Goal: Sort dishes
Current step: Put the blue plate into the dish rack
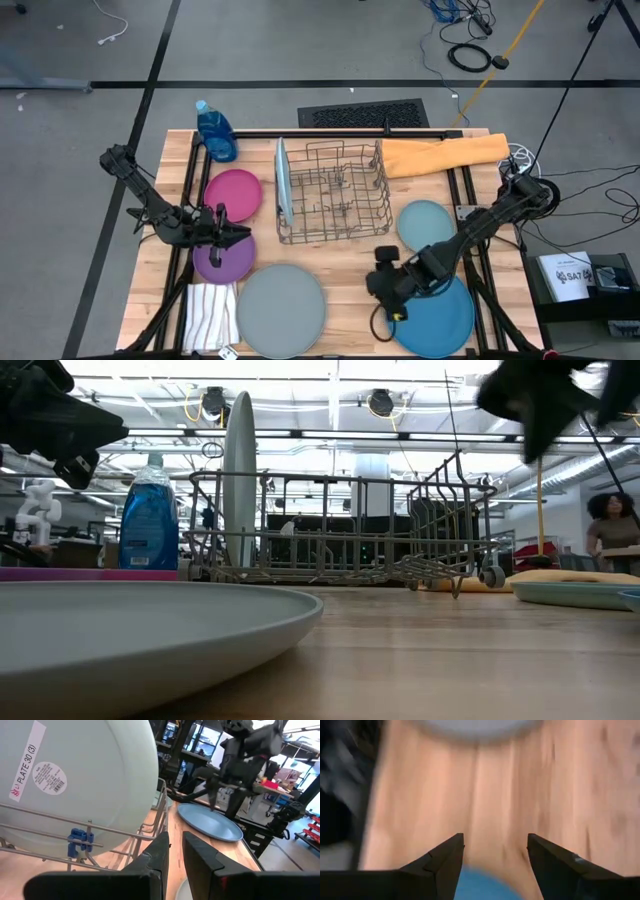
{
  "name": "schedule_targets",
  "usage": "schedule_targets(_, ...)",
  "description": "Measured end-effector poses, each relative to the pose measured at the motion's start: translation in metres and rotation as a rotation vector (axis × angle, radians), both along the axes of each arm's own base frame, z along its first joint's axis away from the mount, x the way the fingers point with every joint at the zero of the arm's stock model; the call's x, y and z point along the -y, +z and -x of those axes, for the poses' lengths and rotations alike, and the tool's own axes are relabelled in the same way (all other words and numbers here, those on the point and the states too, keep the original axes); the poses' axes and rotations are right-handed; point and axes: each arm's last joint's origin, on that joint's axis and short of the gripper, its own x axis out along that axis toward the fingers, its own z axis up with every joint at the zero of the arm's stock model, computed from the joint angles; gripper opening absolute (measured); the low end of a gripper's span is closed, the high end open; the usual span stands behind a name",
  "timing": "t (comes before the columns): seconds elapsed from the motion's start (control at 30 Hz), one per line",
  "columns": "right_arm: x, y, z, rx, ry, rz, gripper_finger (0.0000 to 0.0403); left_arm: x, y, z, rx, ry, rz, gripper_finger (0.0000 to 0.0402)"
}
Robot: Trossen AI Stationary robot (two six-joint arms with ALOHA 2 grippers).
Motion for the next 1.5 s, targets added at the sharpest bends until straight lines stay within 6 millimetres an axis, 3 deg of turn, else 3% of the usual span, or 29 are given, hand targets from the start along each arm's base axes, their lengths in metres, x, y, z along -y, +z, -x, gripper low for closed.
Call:
schedule_targets(0.2,0.006,-0.011,0.017,-0.184,0.067,0.158,0.0212,0.000,0.000,0.000,0.000,0.000,0.000,0.0055)
schedule_targets(0.33,0.011,-0.020,0.015,-0.209,0.103,0.137,0.0212,0.000,0.000,0.000,0.000,0.000,-0.001,0.0055)
schedule_targets(0.83,0.017,-0.084,0.000,-0.386,0.269,0.198,0.0203,0.000,0.000,0.000,0.000,0.003,-0.001,0.0055)
schedule_targets(1.03,0.016,-0.097,-0.006,-0.420,0.347,0.134,0.0150,0.000,0.000,0.000,0.000,0.003,-0.001,0.0055)
schedule_targets(1.3,0.016,-0.098,-0.007,-0.423,0.308,0.119,0.0020,0.000,0.000,0.000,-0.003,0.004,-0.011,0.0055)
schedule_targets(1.5,0.016,-0.098,-0.007,-0.419,0.255,0.125,0.0003,0.000,0.000,0.000,-0.003,0.004,-0.010,0.0055)
